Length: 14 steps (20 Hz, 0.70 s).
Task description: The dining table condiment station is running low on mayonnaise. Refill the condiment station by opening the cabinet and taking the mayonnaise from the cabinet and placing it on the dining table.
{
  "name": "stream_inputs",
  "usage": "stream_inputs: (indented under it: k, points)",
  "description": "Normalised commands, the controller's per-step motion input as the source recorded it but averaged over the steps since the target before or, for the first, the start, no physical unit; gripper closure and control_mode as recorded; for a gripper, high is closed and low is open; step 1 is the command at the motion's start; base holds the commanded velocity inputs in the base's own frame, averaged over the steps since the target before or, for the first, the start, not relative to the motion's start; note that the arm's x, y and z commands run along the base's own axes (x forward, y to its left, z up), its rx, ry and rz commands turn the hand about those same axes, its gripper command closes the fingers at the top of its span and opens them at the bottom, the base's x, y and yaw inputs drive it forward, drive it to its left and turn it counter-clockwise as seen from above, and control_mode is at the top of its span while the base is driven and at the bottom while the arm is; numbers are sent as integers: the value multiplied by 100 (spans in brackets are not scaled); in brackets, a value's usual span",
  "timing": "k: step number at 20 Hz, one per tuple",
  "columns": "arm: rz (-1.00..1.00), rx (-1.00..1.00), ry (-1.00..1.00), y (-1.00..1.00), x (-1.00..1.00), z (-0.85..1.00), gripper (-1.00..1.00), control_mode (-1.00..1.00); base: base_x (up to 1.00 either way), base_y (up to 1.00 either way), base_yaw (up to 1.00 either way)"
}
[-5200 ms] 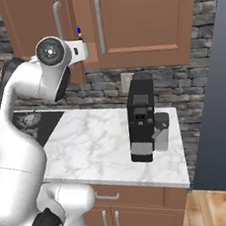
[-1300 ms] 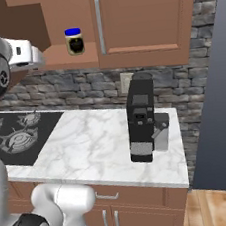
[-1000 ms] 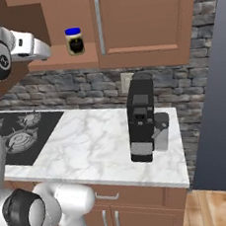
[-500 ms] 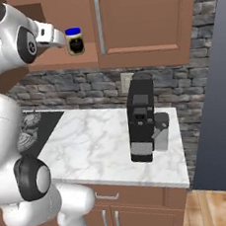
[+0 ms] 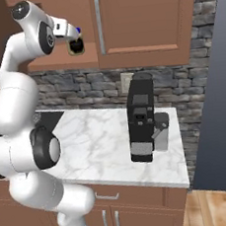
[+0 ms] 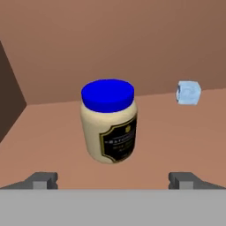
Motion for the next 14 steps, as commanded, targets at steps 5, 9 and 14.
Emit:
stream_inputs:
  k: [5, 9, 14]
  points:
    - [1, 0, -7, 0, 49, 2, -100, -100, 0, 0, 0]
    - [1, 0, -9, 0, 38, 0, -100, -100, 0, 0, 0]
    - [0, 0, -2, 0, 49, 0, -100, -100, 0, 0, 0]
